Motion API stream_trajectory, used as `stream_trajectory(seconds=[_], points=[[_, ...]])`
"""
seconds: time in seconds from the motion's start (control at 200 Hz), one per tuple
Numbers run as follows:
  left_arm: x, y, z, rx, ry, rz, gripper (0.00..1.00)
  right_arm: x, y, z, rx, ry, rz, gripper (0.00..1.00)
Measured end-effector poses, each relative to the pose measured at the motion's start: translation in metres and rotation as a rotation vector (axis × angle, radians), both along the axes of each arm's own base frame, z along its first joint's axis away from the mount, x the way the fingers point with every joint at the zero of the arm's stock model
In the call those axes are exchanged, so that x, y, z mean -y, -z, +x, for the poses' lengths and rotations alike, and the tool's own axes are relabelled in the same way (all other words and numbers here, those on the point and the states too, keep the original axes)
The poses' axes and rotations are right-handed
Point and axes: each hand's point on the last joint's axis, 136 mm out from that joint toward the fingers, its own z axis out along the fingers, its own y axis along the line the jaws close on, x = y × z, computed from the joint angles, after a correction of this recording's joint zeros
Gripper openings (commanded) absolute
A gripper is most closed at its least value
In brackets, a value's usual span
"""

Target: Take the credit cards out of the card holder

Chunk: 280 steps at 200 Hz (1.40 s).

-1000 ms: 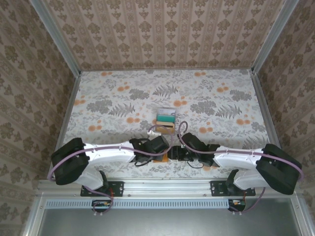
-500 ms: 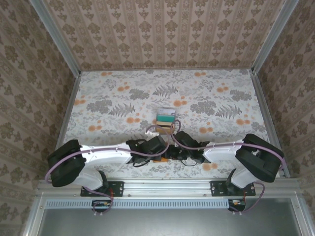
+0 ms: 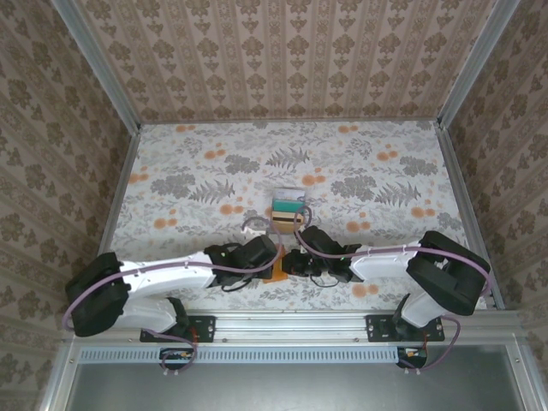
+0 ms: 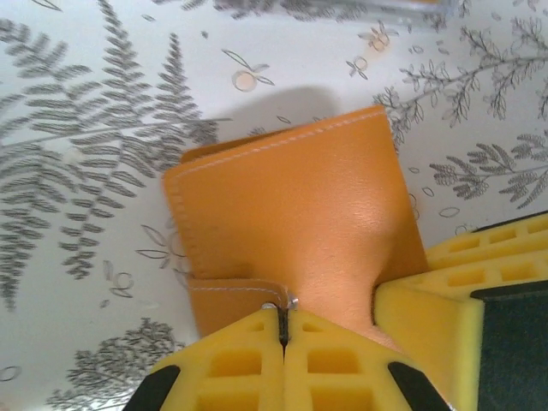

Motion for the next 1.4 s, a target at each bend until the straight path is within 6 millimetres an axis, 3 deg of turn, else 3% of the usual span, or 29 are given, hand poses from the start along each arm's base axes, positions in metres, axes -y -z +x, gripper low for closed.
stream_trajectory(seconds=[0.175,0.22,0.27,0.375,0.6,0.875,1.025,1.4], points=[[-0.024,-0.009,0.008,0.015,-0.066,-0.033,0.0,0.005,0.003,0.003,-0.009,0.018,-0.011,0.13],[-0.031,-0.006,0.007,0.012,-0.078,-0.03,0.0,0.006,0.003,0.004,-0.01,0.021,-0.011,0.2],[-0.038,-0.004,0.006,0.009,-0.086,-0.025,0.0,0.006,0.003,0.004,-0.015,0.027,-0.01,0.35],[-0.043,-0.003,0.004,0.009,-0.091,-0.025,0.0,0.014,0.011,0.001,-0.027,0.027,-0.052,0.48],[-0.038,-0.013,0.005,0.025,-0.074,-0.065,0.0,0.026,0.003,0.001,0.008,0.024,-0.115,0.58],[-0.006,-0.053,-0.002,0.079,0.015,-0.152,0.0,0.034,-0.033,0.004,0.103,0.014,-0.108,0.63],[0.005,-0.07,-0.002,0.107,0.039,-0.183,0.0,0.033,-0.036,0.004,0.112,0.011,-0.1,0.64],[0.007,-0.065,-0.003,0.105,0.054,-0.158,0.0,0.026,-0.04,0.0,0.102,-0.019,-0.066,0.66]])
